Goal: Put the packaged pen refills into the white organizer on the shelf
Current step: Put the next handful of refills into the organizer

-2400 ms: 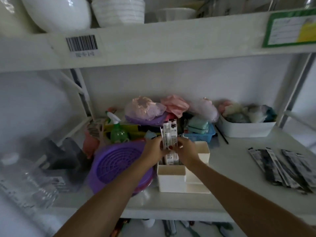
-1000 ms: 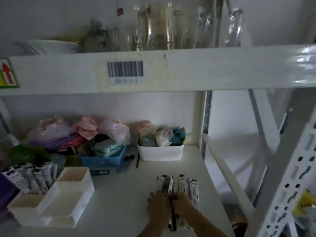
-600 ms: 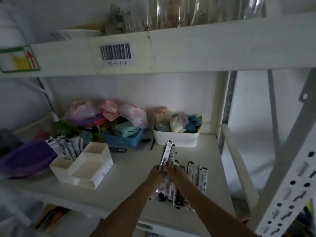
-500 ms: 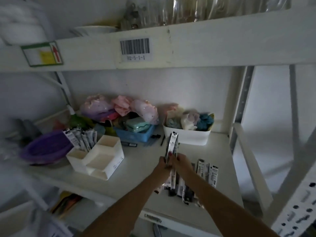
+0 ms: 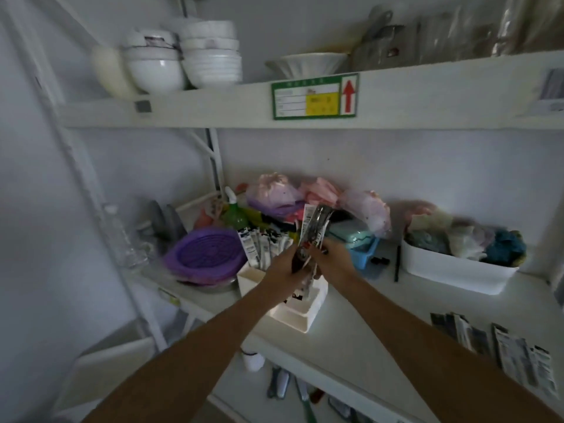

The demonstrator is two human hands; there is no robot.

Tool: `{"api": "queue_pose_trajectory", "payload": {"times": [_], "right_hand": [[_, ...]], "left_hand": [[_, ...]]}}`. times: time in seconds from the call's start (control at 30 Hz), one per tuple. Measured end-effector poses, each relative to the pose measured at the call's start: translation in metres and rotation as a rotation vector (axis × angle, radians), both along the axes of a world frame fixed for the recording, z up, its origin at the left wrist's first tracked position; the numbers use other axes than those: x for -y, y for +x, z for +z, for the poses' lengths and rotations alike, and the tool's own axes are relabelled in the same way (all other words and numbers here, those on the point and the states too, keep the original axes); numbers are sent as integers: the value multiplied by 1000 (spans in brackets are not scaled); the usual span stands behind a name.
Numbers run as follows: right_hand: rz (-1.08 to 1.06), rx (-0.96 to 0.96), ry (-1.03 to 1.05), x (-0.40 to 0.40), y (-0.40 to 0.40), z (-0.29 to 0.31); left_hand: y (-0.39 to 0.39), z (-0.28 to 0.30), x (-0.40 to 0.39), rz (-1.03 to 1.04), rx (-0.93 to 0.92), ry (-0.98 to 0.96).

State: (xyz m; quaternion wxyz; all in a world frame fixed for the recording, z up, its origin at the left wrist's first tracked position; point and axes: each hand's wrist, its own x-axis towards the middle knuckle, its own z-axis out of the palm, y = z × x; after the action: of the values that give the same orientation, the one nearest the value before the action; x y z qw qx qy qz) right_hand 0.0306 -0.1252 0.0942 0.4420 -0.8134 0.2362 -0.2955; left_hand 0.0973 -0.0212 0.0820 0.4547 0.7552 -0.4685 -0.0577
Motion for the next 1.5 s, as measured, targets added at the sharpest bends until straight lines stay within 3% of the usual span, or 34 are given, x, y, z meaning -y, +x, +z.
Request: {"api": "queue_pose_trajectory", "payload": {"times": [0.13,0.27,0.47,0.57,0.8,0.9,1.03,1.2,1.27,1.33,1.4,1.5], "right_hand": [[-15,6,-56,-33,61,0],[-68,-17,-308,-46,103,-7],[-160,-37,-465,-29,132,-28],[-176,-49,-508,-21,140,-37],[-236,-138,-535,-24,143,-50],[-317,-161,-545,-32,142,-47],[-443,-157,-530,-48,142,-46],[-514,-328,-312,-64,148,-50],[-542,-482,-280,-73,148,-56],[-571,-544,-234,-82,148,-64],[-621,-513,-239,-90,150,-65],[-668,-356,-261,-98,151,-61]], "left_hand": [[66,15,-38,24,49,34],[123,22,-48,65,73,28],[166,26,-28,-114,-87,-6],[181,33,-12,-232,-81,-13],[196,22,9,-334,360,-163],[198,23,13,-454,334,-286],[198,24,16,-616,445,-330],[202,14,17,-635,482,-257],[203,-1,15,-689,462,-161],[203,-20,15,-690,569,-35],[205,-32,15,-657,711,76],[206,-32,10,-658,646,57]]}}
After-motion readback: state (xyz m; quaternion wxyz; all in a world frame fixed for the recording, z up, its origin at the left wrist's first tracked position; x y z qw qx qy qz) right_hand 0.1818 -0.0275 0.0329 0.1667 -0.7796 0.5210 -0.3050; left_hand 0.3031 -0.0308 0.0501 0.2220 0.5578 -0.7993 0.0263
